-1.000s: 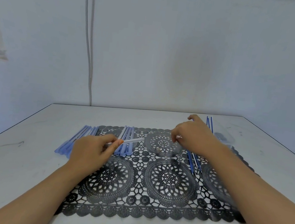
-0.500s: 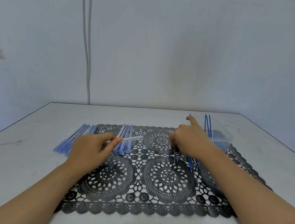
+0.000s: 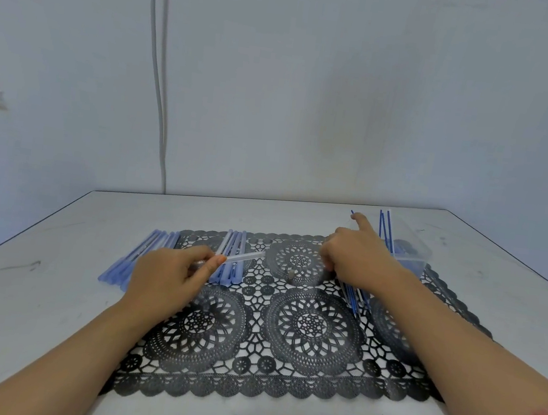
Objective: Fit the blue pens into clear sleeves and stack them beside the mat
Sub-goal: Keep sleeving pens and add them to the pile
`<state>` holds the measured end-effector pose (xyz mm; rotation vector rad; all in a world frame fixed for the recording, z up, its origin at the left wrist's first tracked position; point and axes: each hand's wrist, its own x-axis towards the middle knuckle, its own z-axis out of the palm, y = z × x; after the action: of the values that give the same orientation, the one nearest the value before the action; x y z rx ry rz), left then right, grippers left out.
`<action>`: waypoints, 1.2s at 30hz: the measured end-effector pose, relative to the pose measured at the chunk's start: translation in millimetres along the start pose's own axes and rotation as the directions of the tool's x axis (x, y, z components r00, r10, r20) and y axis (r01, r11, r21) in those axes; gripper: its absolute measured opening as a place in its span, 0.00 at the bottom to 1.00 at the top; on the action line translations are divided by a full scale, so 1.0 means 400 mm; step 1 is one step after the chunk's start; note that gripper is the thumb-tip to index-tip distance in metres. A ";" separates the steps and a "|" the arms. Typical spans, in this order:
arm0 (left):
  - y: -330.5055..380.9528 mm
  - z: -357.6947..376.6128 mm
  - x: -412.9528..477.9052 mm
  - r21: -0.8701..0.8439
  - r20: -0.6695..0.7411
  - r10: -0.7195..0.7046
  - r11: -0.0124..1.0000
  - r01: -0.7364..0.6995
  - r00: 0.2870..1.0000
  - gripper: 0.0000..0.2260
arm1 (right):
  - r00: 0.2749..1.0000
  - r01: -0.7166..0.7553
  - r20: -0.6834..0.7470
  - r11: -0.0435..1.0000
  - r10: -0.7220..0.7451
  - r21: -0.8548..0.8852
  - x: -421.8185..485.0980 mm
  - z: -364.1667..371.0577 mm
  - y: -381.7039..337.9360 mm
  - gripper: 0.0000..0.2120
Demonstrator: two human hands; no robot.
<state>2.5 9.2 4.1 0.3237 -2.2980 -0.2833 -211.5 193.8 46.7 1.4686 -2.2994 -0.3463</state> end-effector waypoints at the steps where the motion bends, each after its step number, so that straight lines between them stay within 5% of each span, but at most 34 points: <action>1: -0.002 0.001 0.000 0.001 -0.003 0.002 1.000 -0.002 1.000 0.16 | 1.000 -0.018 -0.017 0.998 0.019 0.064 0.001 -0.009 0.003 0.07; 4: -0.008 0.004 -0.001 0.010 -0.006 0.003 1.000 -0.003 1.000 0.17 | 0.969 -0.112 -0.161 0.918 0.185 0.381 0.003 -0.039 0.022 0.09; 9: -0.004 0.002 0.000 0.010 -0.009 0.004 1.000 -0.004 1.000 0.15 | 0.761 -0.178 -0.272 0.592 0.590 0.786 0.009 -0.061 0.081 0.16; 11: 0.000 -0.001 0.001 0.011 -0.005 0.003 1.000 -0.003 1.000 0.14 | 0.737 -0.228 -0.225 0.549 0.637 0.804 0.013 -0.055 0.099 0.16; 17: 0.005 -0.003 0.001 0.009 0.006 -0.002 1.000 0.002 1.000 0.13 | 0.829 -0.442 0.084 0.554 0.554 0.706 0.010 -0.010 0.096 0.17; 22: 0.006 -0.004 0.000 0.014 0.010 -0.010 1.000 0.009 1.000 0.12 | 0.758 -0.508 0.112 0.474 0.642 0.720 0.004 0.007 0.090 0.11; 27: 0.004 -0.003 0.000 0.011 0.015 -0.008 1.000 0.007 1.000 0.14 | 0.796 -0.585 0.253 0.591 0.550 0.556 0.005 0.015 0.084 0.13; 36: 0.001 0.002 0.001 0.017 0.013 -0.018 1.000 0.018 1.000 0.16 | 0.776 -0.549 0.117 0.571 0.620 0.610 0.006 0.015 0.082 0.17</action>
<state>1.7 9.5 3.9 0.3526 -2.3131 -0.2758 -241.6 205.6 55.3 0.7816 -2.7624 0.7436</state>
